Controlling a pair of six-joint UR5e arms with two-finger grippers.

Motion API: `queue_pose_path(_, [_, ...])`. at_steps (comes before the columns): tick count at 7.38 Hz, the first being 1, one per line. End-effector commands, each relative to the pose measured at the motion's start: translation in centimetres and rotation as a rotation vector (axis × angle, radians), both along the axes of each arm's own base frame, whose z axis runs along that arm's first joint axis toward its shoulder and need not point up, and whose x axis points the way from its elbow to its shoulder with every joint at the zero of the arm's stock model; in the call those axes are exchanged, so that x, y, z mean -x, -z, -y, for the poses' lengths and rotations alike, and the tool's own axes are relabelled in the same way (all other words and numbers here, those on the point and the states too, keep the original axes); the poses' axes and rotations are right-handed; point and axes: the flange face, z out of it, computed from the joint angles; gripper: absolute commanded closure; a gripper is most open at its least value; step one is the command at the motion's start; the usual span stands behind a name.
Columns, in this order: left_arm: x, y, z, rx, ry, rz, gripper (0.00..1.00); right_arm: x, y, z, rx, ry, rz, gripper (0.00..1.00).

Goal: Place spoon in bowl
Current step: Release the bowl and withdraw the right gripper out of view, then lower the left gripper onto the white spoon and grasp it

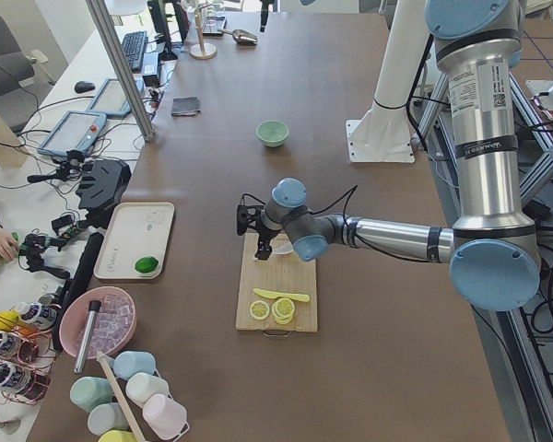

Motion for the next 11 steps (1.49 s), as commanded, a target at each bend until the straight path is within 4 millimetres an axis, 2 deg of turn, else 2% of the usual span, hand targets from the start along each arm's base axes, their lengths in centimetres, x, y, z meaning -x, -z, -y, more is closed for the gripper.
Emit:
queue_pose_path(1, [-1.6,-1.6,-0.5,-0.001,0.023,0.049,0.12,-8.0,-5.5,-0.1,-0.036,0.062,0.019,0.0])
queue_pose_path(3, [-2.1,-2.3,-1.0,0.003,0.013,0.063,0.24,-10.2,-7.7,-0.8,-0.045,0.078,0.006,0.0])
queue_pose_path(4, [-2.1,-2.8,-1.5,0.01,0.006,0.071,0.29,-10.6,-8.3,-0.9,-0.039,0.081,0.016,0.0])
queue_pose_path(6, [-2.7,-2.7,-1.8,0.004,-0.001,0.067,0.35,-10.8,-8.3,-0.9,-0.039,0.076,0.016,0.0])
queue_pose_path(9, [-3.7,-2.7,-2.4,0.017,0.0,0.047,0.61,-10.9,-8.3,-0.9,-0.04,0.074,0.014,0.0])
queue_pose_path(10, [-3.6,-2.7,-2.4,0.015,0.005,0.05,0.77,-10.9,-8.3,-0.9,-0.04,0.074,0.013,0.0])
queue_pose_path(11, [-3.6,-2.7,-2.4,0.013,0.005,0.051,1.0,-10.9,-8.3,-1.0,-0.04,0.074,0.013,0.0])
